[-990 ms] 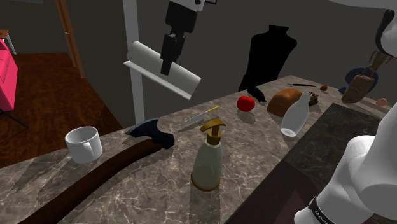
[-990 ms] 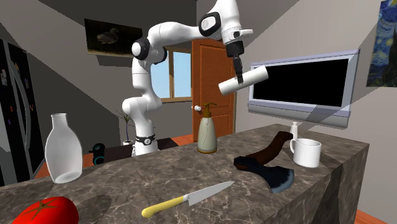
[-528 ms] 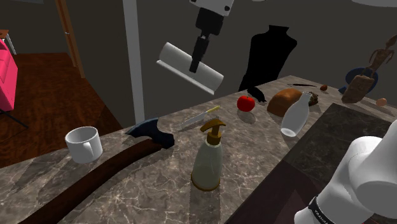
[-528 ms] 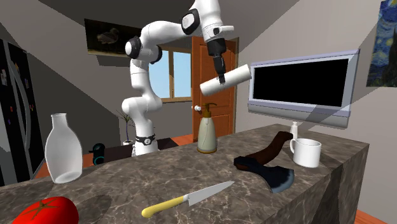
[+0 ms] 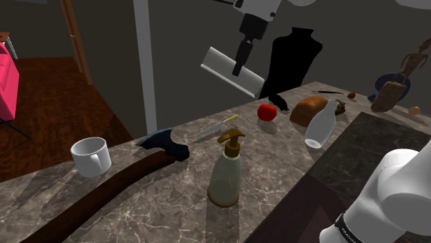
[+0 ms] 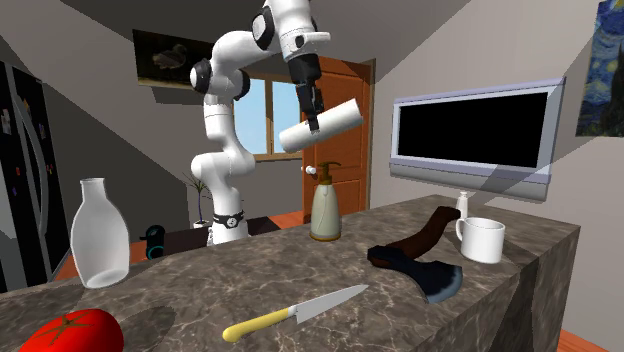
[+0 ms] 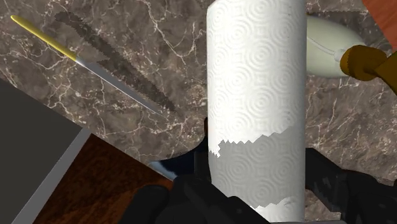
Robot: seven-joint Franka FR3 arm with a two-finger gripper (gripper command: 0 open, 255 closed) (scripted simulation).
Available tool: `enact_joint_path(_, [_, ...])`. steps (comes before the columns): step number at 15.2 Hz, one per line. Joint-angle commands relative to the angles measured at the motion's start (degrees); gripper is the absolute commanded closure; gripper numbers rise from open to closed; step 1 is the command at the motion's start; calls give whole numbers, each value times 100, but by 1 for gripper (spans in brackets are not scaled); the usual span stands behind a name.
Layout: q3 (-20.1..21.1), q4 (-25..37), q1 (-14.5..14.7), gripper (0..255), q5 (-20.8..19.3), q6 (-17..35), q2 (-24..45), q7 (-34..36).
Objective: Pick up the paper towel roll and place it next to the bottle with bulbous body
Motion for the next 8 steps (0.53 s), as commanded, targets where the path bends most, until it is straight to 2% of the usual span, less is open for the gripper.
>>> enact_joint_path(1, [-181,-74,-103,255,0,-57,-81,-283])
enact_joint_path(8, [-831,-100,-458,255,-50,-285,-162,-1246])
